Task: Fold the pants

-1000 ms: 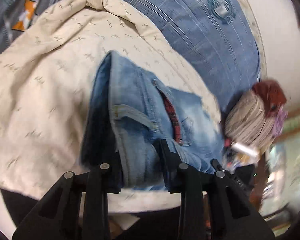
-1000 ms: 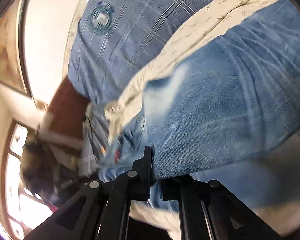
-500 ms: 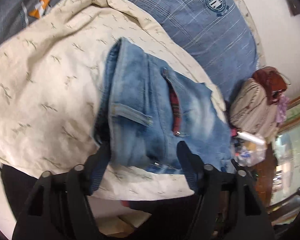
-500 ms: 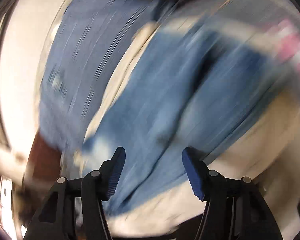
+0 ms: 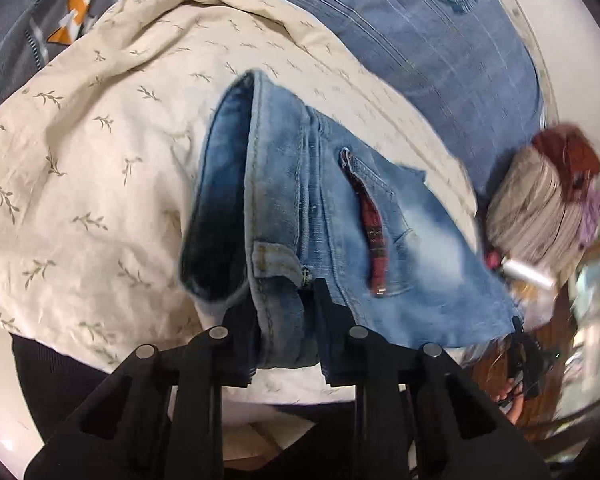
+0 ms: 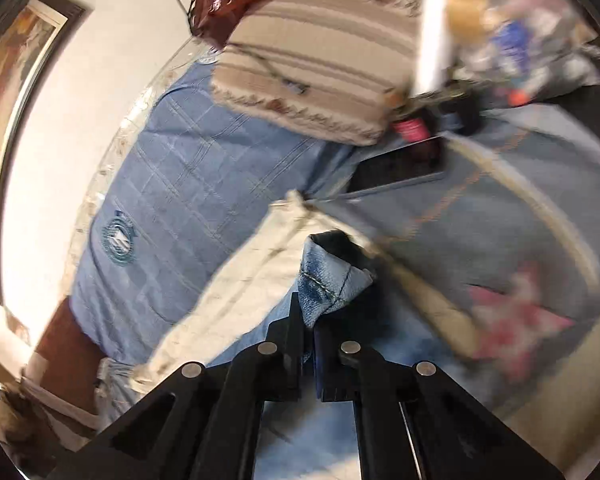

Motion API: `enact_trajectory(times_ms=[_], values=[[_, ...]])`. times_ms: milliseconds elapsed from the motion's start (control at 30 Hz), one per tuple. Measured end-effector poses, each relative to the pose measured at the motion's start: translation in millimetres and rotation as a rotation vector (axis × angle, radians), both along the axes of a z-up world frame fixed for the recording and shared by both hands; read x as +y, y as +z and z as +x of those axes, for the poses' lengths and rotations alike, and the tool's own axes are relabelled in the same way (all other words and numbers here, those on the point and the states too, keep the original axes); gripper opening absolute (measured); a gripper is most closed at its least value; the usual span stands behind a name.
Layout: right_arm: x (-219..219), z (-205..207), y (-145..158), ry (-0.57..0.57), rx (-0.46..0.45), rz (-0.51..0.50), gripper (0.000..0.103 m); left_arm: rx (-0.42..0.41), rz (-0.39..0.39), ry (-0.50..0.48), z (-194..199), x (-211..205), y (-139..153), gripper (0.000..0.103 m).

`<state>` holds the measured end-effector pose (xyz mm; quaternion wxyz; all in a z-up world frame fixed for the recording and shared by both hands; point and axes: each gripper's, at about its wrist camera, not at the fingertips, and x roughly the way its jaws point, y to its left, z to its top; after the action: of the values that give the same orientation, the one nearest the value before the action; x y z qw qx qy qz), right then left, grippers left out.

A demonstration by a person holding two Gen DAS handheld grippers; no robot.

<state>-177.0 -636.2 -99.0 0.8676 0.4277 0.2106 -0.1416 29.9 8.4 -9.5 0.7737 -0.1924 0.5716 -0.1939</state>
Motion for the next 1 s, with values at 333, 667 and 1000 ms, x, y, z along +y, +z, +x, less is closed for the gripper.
enact_trajectory(times_ms=[333, 667, 1000], values=[[-7.9, -45.9, -41.9, -0.199, 0.113, 0.069, 0.038, -0.03, 0.072, -0.148, -19.3, 7.5, -6.0, 0.033], [132.1, 152.9, 49.9, 0.499, 0.077, -0.18, 0.056, -0.125, 0.09, -0.048, 38.9, 35.9, 23.5, 0.072], [291.3, 318.9, 4.1, 0.901, 0.365, -0.504, 0.016, 0.067, -0.05, 0.006, 86.7, 13.0, -15.2, 0.049]])
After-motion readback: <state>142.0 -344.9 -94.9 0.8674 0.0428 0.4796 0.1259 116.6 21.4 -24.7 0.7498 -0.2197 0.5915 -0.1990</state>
